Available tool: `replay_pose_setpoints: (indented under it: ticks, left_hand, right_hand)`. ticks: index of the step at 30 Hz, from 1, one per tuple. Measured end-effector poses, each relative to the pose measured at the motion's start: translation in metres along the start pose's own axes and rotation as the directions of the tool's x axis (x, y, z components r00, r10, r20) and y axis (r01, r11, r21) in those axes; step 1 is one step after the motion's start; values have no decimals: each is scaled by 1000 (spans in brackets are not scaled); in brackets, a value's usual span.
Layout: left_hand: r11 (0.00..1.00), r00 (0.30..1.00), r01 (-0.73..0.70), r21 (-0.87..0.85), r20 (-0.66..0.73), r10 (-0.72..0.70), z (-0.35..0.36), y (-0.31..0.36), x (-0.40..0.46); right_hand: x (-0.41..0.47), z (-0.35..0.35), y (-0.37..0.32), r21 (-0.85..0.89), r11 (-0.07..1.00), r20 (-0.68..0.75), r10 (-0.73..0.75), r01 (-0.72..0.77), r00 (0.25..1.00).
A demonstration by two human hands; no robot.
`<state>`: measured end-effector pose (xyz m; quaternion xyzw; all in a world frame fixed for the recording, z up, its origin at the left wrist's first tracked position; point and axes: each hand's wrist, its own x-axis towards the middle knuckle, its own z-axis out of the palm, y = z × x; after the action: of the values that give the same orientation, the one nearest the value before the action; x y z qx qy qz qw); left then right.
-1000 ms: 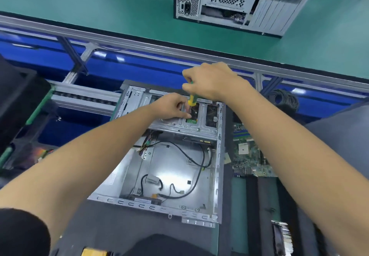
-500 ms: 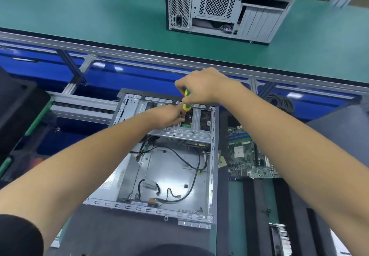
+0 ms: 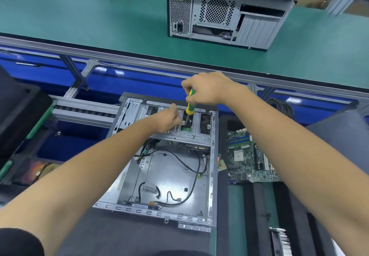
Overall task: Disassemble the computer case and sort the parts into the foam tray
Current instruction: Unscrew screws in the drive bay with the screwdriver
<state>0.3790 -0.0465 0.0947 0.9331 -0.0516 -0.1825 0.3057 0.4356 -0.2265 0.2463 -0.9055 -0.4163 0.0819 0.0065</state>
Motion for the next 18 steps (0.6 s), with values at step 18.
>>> replay_pose_setpoints:
  ticks: [18]
  left_hand:
    - [822,977,-188,-537,-187,101,28,-18,-26]
  right_hand:
    - [2,9,-10,121,991,99,44,-56,994]
